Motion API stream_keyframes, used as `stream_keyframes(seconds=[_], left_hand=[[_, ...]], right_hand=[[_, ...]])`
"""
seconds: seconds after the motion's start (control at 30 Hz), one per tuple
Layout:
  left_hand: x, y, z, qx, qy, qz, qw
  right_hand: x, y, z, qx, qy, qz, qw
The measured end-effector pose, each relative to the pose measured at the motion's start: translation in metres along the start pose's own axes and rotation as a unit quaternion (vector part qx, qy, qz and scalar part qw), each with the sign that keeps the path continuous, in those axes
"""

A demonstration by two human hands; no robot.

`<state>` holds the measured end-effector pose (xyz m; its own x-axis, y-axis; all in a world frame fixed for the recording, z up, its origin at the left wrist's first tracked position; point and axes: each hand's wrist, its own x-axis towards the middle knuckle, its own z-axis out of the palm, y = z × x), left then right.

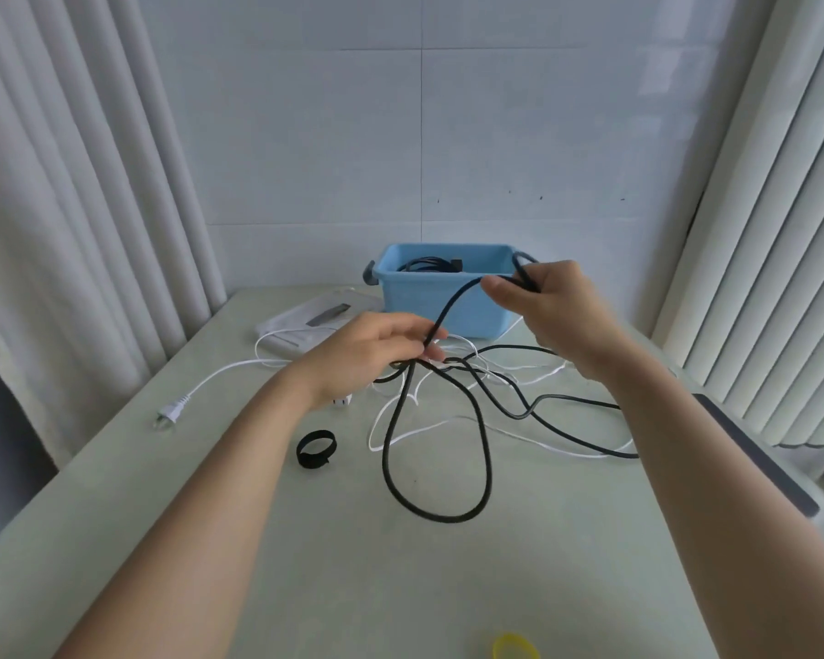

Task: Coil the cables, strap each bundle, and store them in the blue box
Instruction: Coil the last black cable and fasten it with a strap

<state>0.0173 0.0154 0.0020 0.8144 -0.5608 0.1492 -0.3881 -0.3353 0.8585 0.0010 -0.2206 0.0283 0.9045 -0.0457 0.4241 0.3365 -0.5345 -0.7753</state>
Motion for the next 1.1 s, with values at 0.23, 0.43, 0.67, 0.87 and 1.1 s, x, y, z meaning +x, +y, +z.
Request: stream_keyframes(seconds=[0.23, 0.43, 0.67, 0.87, 1.1], left_hand=[[0.003, -0.005, 0.001, 0.017, 0.018, -0.010, 1.000], [0.008, -0.022, -0.001, 0.080, 0.103, 0.022, 0.991], [0.012, -0.030, -0.002, -0.138, 0.291, -0.037, 0.946], [0.013, -0.044, -0.013, -0.350, 0.420, -0.118, 0.829], [0.012, -0.057, -0.019, -0.416, 0.506, -0.149, 0.741]], right_hand=[[0.004, -0.002, -0.003, 0.084, 0.124, -0.010, 0.989], [0.006, 0.001, -0.020, 0.155, 0.247, 0.020, 0.956], [0.013, 0.025, -0.026, 0.262, 0.282, 0.155, 0.910], [0.014, 0.039, -0.029, 0.313, 0.304, 0.220, 0.873], [0.017, 0.046, -0.024, 0.306, 0.299, 0.255, 0.867]])
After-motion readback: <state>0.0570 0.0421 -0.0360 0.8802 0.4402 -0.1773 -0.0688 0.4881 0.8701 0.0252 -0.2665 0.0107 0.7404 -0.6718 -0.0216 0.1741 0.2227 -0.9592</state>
